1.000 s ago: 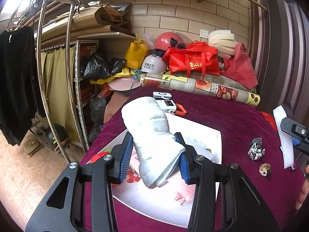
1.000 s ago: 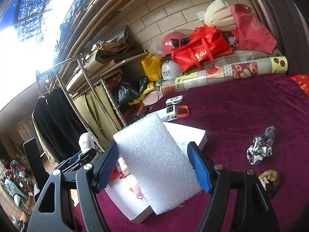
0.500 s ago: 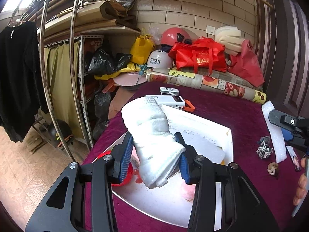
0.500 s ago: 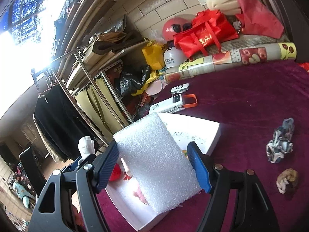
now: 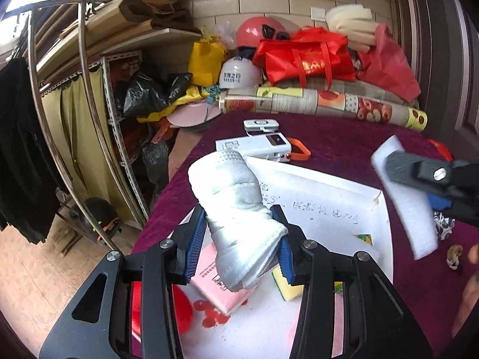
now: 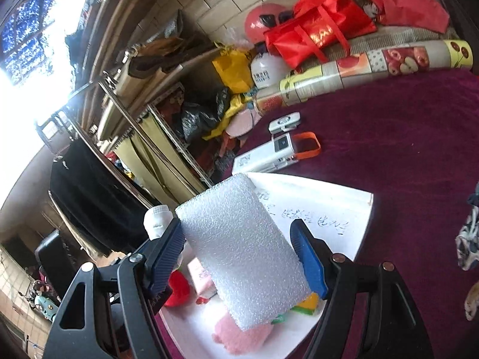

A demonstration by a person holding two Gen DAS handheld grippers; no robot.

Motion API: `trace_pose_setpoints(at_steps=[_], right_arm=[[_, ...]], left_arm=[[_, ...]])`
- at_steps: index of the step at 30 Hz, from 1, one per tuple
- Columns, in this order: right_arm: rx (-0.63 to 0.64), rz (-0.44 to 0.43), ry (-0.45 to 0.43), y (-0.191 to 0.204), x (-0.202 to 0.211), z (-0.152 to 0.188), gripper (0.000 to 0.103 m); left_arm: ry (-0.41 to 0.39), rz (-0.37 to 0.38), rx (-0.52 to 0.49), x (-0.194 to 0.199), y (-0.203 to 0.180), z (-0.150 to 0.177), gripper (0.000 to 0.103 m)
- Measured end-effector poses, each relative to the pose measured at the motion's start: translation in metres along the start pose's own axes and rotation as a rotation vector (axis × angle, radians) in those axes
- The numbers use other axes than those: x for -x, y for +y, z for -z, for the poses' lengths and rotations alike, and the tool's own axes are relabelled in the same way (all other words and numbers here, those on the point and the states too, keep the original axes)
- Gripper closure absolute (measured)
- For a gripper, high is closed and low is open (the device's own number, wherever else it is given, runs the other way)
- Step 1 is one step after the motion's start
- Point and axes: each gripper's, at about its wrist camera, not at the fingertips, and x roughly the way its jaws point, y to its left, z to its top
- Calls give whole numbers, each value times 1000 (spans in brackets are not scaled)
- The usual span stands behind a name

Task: Organize soft objects
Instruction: 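Open both tools to drop the towel and foam sheet into the tray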

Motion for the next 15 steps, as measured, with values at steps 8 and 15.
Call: trace_pose_setpoints(at_steps=[8,15], right_arm=[[-67,18,47,-19,-46,7,29],[-44,62,-26,-20,-37,14,0]], left_arm=[[63,-48,6,-30,4,2,29],[58,-99,34,-28,16,9,0]])
